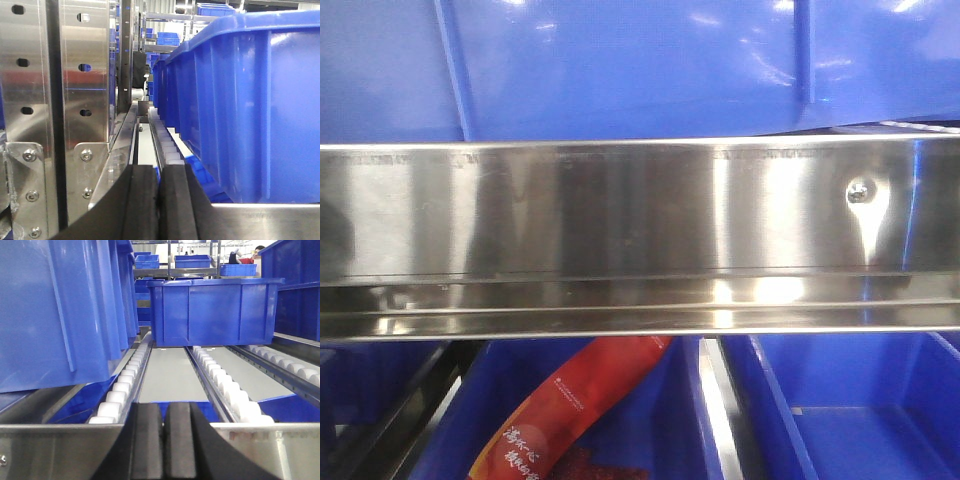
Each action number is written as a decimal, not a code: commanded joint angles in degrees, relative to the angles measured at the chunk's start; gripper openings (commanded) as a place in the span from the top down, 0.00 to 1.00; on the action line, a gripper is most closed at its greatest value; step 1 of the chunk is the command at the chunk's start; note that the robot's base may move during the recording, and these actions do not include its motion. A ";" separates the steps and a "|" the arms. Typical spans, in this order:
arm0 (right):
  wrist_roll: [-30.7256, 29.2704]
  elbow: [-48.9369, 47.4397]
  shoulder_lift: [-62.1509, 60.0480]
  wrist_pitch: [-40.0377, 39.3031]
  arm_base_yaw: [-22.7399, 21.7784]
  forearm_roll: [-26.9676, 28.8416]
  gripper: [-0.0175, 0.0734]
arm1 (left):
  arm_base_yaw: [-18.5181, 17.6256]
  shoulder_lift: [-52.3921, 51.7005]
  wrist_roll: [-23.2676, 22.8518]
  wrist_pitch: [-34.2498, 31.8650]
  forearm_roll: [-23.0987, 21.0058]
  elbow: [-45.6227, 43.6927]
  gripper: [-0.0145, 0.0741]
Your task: Move blue bin to conveyor side
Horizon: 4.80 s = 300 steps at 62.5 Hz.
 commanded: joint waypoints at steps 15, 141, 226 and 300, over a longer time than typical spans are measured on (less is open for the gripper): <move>-0.15 -0.05 -0.19 -1.39 0.11 -1.64 0.90 | 0.18 -0.08 -0.36 -0.89 -0.12 -0.17 0.85; -3.85 -117.28 89.89 67.76 5.65 -3.10 0.89 | 0.17 58.54 -0.25 45.31 -6.31 -73.80 0.85; -4.01 -122.31 104.39 67.76 9.56 -5.76 0.41 | 0.17 58.54 -0.25 48.64 -6.39 -73.80 0.85; -2.16 -120.54 104.79 67.76 9.45 -8.18 0.73 | 0.17 58.54 -0.25 49.61 -7.32 -73.80 0.85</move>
